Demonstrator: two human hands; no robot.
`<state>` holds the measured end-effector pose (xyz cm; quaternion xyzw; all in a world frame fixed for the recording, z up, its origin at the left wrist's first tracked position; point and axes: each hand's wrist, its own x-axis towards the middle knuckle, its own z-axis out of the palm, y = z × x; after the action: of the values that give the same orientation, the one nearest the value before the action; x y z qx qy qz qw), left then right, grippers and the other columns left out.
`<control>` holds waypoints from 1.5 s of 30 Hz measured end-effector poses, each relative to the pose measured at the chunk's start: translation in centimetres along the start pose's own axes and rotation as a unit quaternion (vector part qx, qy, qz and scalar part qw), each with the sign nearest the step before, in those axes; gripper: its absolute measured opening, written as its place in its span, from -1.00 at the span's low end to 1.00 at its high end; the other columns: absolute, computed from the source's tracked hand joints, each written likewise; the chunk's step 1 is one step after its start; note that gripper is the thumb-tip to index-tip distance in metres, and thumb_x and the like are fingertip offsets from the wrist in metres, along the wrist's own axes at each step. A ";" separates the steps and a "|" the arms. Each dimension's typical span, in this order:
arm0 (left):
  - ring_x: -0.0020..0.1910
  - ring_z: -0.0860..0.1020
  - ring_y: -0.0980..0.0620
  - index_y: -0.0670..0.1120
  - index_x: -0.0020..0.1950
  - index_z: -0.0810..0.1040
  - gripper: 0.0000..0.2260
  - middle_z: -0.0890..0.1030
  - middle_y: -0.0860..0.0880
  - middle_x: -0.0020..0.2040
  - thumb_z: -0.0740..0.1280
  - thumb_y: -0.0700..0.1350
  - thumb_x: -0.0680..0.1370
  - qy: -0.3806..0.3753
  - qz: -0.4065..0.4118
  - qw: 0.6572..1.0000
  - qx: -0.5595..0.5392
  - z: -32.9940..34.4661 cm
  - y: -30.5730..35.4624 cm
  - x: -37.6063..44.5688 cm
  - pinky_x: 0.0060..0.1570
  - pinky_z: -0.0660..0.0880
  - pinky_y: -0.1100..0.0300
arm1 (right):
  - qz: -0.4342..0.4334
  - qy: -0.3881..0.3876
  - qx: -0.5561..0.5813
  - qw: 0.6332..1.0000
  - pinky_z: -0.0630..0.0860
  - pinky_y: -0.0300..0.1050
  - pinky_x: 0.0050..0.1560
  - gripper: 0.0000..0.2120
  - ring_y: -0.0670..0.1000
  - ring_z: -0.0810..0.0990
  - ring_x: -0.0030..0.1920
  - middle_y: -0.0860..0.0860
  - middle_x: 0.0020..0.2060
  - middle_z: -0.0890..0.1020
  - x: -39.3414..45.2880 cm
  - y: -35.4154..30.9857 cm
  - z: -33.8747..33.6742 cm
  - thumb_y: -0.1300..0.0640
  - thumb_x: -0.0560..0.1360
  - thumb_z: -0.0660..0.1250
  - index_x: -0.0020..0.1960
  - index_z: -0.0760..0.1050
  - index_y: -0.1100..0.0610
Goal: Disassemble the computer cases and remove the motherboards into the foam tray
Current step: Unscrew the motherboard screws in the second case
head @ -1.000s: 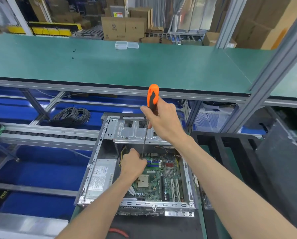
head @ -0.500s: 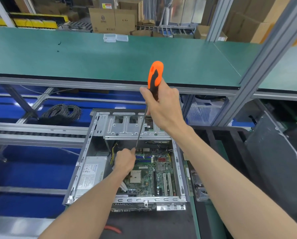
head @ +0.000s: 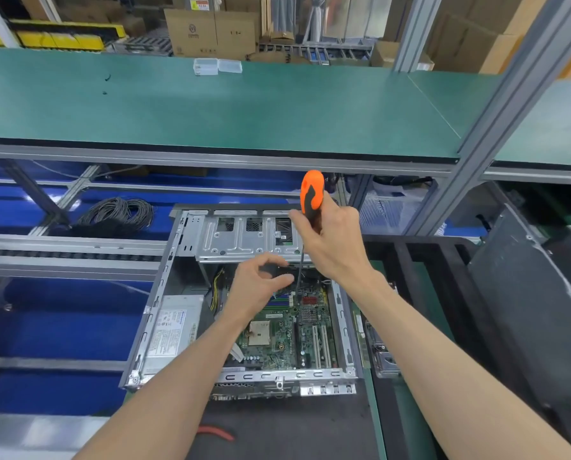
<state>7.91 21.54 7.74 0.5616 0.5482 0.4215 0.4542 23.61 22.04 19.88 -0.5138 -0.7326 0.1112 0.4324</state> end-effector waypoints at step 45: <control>-0.07 0.66 0.29 -0.01 -0.03 0.76 -0.91 0.73 0.14 -0.10 0.52 -0.10 0.48 -0.040 0.026 0.996 0.077 2.5 -0.8 1.0 0.02 0.51 0.40 | 0.044 0.013 -0.008 0.999 0.23 -0.16 -0.34 -0.72 -0.02 0.34 -0.48 -0.07 -0.47 0.41 -2.6 2.8 1.7 0.00 0.58 0.38 -0.11 0.39 0.17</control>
<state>10.18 22.37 6.37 0.6256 0.5458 0.3671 0.4196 24.42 21.56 15.75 -0.5504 -0.7042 0.1176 0.4329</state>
